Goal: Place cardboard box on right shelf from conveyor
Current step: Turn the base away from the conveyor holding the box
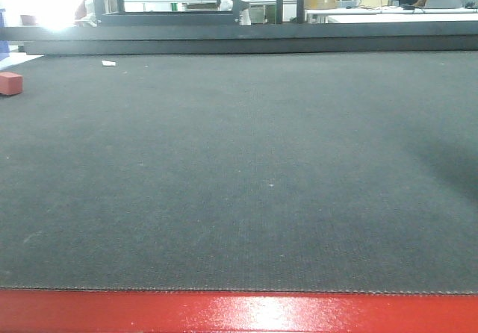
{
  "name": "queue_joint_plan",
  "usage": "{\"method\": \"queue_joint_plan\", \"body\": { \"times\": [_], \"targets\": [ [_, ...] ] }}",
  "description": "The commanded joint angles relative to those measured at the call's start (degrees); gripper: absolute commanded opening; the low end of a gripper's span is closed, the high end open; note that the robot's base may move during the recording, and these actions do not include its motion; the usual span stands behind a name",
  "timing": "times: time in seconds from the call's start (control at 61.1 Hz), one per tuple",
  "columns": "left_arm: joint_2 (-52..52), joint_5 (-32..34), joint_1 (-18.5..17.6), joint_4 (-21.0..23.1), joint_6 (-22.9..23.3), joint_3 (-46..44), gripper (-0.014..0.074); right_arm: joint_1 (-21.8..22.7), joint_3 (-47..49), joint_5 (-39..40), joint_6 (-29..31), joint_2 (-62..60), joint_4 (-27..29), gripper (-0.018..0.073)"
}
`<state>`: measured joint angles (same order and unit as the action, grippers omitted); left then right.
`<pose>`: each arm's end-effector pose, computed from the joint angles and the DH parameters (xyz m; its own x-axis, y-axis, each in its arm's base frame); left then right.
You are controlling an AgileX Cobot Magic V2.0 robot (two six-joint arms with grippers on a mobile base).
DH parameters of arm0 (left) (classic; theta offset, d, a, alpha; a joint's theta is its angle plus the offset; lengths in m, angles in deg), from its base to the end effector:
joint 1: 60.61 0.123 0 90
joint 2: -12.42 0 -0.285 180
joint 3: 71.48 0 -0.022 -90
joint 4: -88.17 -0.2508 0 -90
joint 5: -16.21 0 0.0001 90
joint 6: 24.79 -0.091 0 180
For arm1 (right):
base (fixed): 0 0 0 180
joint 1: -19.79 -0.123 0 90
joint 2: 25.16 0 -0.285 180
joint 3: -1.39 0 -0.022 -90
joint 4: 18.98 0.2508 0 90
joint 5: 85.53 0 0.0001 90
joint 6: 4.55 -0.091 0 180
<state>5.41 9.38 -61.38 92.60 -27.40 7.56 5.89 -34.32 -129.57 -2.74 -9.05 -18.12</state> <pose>0.0567 -0.0016 0.1924 -0.0506 -0.0305 -0.9983 0.0210 0.9993 -0.0316 0.0000 0.0010 0.3650 -0.0938 -0.0446 -0.9946 -0.2523 0.9675 -0.0196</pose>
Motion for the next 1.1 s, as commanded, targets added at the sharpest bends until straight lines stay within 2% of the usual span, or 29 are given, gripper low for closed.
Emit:
{"method": "queue_joint_plan", "body": {
  "times": [0.0, 1.08],
  "targets": [
    [0.7, 4.9, 0.0, 0.3, 0.0, 0.6, -0.0116, 0.4, 1.4, 5.8, 0.5, 0.8, 0.1, 0.0193],
    [0.7, 4.9, 0.0, 0.3, 0.0, 0.6, -0.0116, 0.4, 1.4, 5.8, 0.5, 0.8, 0.1, 0.0193]
  ]
}}
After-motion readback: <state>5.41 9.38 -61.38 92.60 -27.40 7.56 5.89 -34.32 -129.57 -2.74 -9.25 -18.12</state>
